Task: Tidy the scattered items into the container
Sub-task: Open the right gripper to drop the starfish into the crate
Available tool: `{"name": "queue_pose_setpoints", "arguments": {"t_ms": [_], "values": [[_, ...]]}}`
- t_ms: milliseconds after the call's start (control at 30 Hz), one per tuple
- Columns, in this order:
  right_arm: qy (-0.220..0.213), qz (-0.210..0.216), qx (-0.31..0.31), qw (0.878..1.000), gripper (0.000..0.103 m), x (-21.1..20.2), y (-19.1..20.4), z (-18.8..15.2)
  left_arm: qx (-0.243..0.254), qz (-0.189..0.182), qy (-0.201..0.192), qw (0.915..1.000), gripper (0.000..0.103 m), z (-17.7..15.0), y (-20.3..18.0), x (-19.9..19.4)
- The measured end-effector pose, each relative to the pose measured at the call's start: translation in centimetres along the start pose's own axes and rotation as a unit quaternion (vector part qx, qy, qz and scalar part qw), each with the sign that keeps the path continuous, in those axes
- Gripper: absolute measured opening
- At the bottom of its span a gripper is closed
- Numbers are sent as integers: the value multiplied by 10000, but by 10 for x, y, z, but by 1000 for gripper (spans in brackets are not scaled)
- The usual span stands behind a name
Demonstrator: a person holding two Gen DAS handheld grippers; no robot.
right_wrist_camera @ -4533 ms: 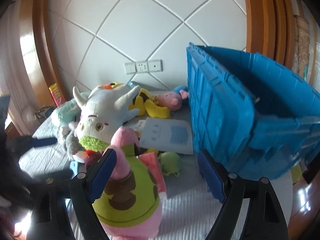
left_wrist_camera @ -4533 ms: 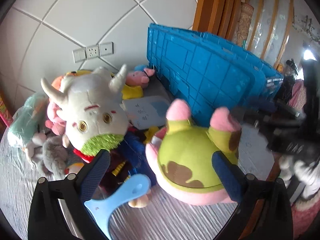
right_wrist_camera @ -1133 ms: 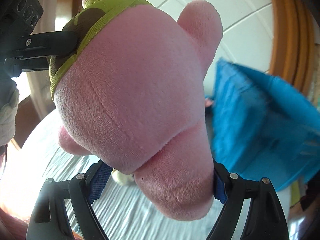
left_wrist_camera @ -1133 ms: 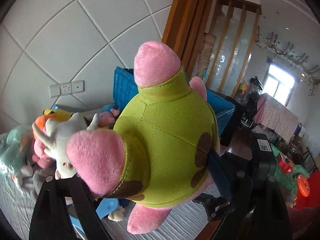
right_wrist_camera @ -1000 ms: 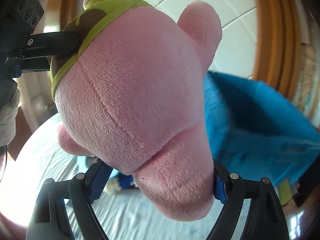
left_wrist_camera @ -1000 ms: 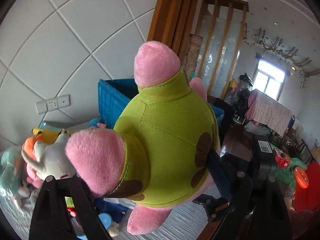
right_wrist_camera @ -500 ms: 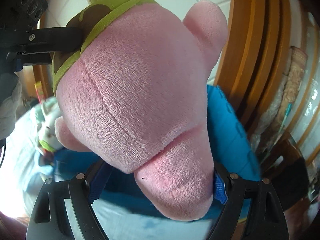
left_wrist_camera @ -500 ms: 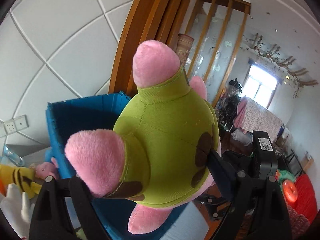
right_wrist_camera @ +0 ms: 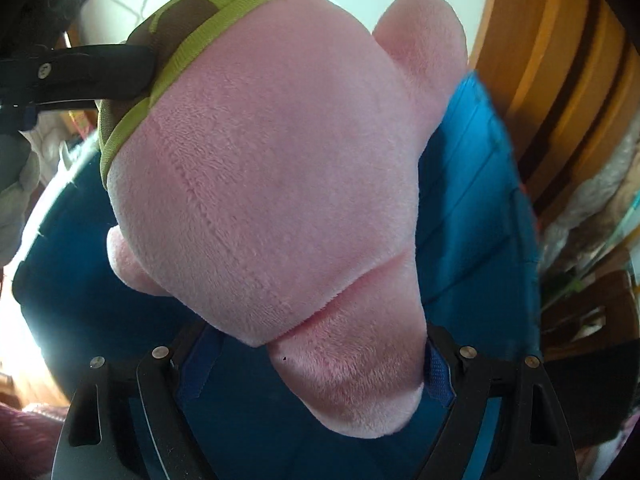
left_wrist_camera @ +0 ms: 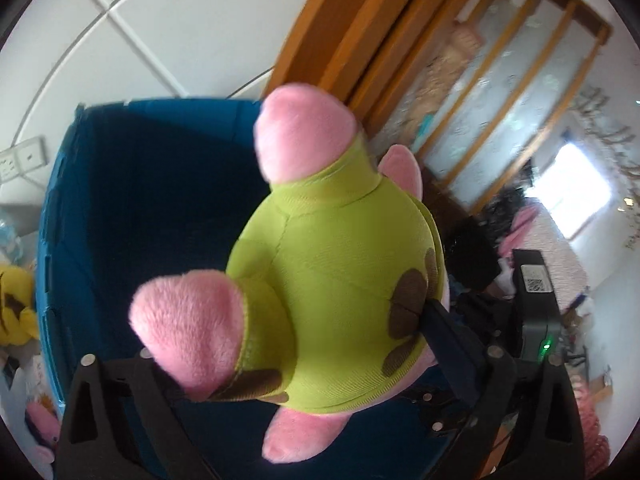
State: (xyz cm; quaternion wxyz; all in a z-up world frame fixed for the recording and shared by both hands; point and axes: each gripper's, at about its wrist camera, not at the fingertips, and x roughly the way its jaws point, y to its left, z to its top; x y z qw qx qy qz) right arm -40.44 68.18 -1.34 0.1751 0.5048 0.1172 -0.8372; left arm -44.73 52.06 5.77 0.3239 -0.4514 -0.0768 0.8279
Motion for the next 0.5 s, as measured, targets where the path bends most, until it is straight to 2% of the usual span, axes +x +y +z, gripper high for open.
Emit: {"name": "queue_pose_setpoints", "arguments": {"t_ms": [67,167,367,500], "values": [[289,12,-59,9996,91,14,-2,5,-70,291,273,9992,103,3,10,12],[587,-276,-347,9973,94,30,3,8,116,814,445,9956,103,1,15,22],[610,-438,-434,9962,96,30,9,6,550,1311,472,9887,103,-11,15,12],[599,-572,-414,9957,96,16,29,5,830,1592,474,9826,103,-20,14,2]]}}
